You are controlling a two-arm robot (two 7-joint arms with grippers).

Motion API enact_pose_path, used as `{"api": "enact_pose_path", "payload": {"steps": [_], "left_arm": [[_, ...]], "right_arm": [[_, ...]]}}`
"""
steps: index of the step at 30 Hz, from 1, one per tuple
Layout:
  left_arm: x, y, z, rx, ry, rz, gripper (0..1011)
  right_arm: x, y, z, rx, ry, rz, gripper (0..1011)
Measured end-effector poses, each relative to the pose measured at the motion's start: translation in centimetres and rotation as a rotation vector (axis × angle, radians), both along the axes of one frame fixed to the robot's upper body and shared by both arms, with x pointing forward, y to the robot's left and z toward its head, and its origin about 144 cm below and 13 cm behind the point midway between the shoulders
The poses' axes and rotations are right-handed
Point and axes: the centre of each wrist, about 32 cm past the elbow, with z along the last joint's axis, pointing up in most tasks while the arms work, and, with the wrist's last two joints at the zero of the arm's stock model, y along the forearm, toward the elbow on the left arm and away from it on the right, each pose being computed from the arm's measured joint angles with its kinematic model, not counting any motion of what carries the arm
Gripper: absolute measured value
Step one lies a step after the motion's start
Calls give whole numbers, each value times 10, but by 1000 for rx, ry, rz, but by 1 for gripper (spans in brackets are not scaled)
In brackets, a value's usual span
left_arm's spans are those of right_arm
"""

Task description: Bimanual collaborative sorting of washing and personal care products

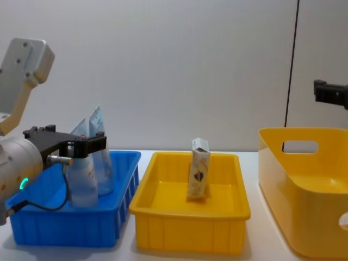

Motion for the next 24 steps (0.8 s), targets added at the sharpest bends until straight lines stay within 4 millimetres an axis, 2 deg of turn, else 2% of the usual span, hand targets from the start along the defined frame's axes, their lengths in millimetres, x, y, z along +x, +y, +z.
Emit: {"api": "enact_pose_path", "payload": {"steps": [5, 11, 14, 16, 17, 21, 23, 24], "left_arm": [[9, -1, -3, -13, 19, 19, 1001], [17, -3, -7, -30, 39, 26, 906], [22, -4, -9, -39, 51, 27, 822], [25, -5, -11, -47, 59, 28, 730], [27, -6, -12, -51, 64, 29, 730], [32, -7, -14, -57, 73, 33, 586], [33, -8, -14, -59, 76, 34, 547], [35, -8, -15, -60, 78, 36, 486]], "right_arm": [[-4, -1, -3, 4, -12, 7, 1004], [-6, -1, -4, 8, -17, 9, 1004], [-7, -2, -4, 11, -21, 10, 1004], [-8, -2, -4, 13, -22, 10, 1004], [-8, -2, -4, 14, -23, 9, 1004], [-9, -2, -4, 19, -26, 10, 1004], [-10, -2, -5, 21, -27, 9, 1004], [-10, -2, -4, 22, -28, 9, 1004]]}}
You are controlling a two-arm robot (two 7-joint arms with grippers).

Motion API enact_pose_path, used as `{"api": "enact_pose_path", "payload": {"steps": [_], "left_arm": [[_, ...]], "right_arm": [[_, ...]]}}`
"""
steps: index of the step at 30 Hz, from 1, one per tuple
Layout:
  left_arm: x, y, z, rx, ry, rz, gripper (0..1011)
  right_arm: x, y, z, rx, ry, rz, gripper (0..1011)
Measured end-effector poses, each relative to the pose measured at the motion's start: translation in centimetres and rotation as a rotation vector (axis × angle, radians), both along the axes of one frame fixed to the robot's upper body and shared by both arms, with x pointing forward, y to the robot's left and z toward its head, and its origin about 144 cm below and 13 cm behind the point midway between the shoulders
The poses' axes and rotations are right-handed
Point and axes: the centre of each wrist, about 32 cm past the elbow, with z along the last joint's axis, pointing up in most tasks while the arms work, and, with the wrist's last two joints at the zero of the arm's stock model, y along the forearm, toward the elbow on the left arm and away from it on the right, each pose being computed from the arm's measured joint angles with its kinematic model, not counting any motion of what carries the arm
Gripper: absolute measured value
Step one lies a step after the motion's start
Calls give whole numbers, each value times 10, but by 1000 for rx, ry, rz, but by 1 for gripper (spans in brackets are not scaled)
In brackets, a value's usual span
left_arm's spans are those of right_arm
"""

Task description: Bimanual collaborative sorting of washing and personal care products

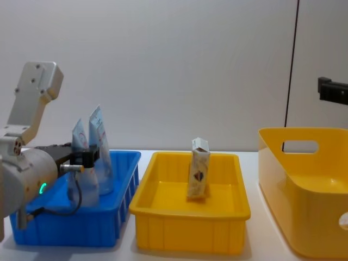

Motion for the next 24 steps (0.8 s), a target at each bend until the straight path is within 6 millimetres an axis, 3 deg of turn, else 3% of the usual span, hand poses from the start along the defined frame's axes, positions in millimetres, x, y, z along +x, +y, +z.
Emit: {"api": "enact_pose_path", "payload": {"steps": [6, 24], "left_arm": [[4, -2, -1, 8, 3, 11, 289], [4, -5, 1, 33, -23, 25, 203]], "right_arm": [[-1, 0, 0, 8, -1, 1, 1004], [-4, 1, 1, 24, 0, 1, 1004]]}}
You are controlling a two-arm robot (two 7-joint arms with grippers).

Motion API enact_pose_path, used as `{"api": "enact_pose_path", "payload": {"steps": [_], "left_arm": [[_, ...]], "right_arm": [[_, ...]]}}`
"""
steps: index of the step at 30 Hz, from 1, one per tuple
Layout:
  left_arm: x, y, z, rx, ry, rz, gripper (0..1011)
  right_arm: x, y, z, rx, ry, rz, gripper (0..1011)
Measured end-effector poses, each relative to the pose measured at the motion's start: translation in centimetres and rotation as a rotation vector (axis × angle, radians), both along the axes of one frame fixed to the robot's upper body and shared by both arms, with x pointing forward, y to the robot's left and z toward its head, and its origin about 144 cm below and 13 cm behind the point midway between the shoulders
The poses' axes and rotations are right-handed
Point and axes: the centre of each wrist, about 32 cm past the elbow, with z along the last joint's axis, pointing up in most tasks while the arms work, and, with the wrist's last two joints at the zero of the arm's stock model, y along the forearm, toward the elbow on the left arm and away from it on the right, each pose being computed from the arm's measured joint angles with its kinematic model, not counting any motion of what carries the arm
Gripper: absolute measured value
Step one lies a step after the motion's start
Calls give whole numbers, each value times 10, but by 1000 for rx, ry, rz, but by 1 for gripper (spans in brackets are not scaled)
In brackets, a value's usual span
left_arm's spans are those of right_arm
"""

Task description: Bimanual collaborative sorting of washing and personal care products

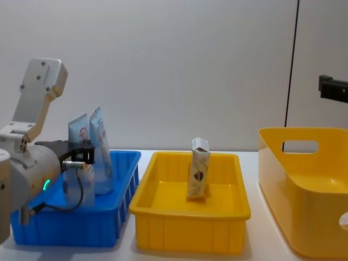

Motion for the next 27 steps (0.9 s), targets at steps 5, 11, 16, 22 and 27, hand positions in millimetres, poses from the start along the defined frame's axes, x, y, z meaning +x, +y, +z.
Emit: {"api": "enact_pose_path", "payload": {"steps": [5, 11, 16, 22, 27], "left_arm": [[-3, 1, 4, 2, -39, -12, 203], [-8, 4, 12, 0, -95, -35, 203], [-13, 7, 21, -5, -149, -66, 203], [-16, 9, 31, -19, -196, -116, 203], [-17, 10, 40, -34, -234, -174, 203]], "right_arm": [[0, 1, 1, 2, 0, 4, 1004], [0, 2, 1, 5, 1, 9, 1004], [0, 3, 1, 6, 2, 18, 1004], [0, 4, 0, 6, 10, 34, 1004], [2, 5, 0, 7, 21, 62, 1004]]}}
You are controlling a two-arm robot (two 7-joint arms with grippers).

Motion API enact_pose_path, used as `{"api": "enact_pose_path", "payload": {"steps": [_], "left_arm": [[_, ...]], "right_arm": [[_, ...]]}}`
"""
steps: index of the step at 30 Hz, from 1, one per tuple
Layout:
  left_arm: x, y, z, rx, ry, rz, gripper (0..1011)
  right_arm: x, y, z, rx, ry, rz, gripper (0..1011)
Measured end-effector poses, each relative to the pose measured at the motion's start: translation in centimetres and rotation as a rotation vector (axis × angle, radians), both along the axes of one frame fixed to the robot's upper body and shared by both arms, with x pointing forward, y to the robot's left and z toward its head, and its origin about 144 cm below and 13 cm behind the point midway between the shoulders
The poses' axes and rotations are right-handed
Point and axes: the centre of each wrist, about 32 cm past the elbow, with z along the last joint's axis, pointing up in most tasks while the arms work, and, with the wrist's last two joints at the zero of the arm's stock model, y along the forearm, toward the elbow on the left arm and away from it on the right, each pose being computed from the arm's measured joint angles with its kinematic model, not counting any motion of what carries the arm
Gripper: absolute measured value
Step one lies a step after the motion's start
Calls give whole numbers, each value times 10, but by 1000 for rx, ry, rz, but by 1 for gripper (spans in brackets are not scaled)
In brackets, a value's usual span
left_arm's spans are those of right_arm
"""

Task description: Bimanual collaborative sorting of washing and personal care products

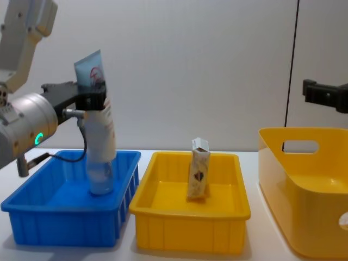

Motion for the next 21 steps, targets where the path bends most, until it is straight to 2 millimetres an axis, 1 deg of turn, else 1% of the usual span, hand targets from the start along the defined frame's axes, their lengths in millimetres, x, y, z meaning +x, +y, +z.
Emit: {"api": "enact_pose_path", "payload": {"steps": [6, 15, 21], "left_arm": [[1, -1, 9, -9, -35, -70, 203], [8, -10, 24, -13, -85, -205, 203], [12, -18, 32, -9, -105, -285, 203]], "right_arm": [[3, 1, -1, 2, 20, 49, 1004], [10, 1, -2, 0, 59, 139, 1004], [21, 1, -1, -15, 85, 223, 1004]]}}
